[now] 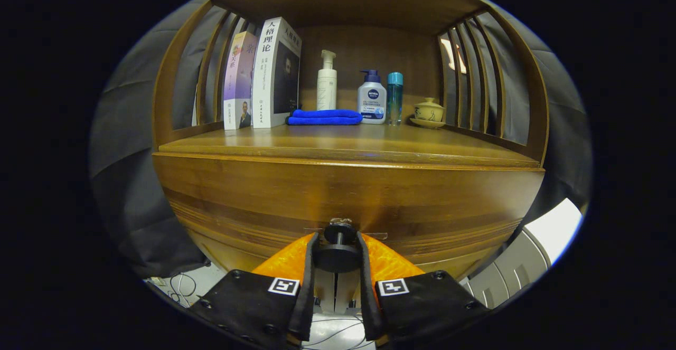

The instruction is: Pull open the drawer, take out the items inside it, and place them on the countertop above the cabinet.

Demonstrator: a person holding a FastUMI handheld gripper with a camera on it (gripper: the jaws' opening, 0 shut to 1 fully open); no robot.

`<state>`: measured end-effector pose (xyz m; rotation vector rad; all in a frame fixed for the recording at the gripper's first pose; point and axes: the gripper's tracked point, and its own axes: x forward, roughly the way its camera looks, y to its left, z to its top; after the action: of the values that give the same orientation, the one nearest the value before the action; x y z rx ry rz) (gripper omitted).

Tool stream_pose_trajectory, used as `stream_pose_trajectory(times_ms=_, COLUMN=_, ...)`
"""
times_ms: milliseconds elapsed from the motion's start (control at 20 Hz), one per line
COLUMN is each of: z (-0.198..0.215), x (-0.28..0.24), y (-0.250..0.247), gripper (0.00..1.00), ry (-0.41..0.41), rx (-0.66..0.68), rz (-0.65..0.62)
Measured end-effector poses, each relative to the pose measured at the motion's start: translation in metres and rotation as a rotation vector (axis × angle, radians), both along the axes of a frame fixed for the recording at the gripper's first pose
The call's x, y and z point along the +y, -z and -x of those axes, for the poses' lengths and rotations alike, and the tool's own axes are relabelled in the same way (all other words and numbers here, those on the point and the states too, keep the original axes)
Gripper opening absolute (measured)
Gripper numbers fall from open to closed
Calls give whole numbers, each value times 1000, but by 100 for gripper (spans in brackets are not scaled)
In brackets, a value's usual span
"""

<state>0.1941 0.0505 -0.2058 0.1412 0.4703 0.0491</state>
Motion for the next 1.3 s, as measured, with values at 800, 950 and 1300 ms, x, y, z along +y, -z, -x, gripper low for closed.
stream_pose_trajectory(times_ms=800, z=66, x=0, y=-10, gripper=31, ry=-23, rx=-10, rz=25)
stream_pose_trajectory(times_ms=950, z=82, x=0, y=-12, gripper=31, ry=-22, rx=-15, rz=24)
stream_pose_trajectory(times_ms=1300, z=120, x=1, y=-17, gripper=30, ry=-6, rx=-8, rz=18)
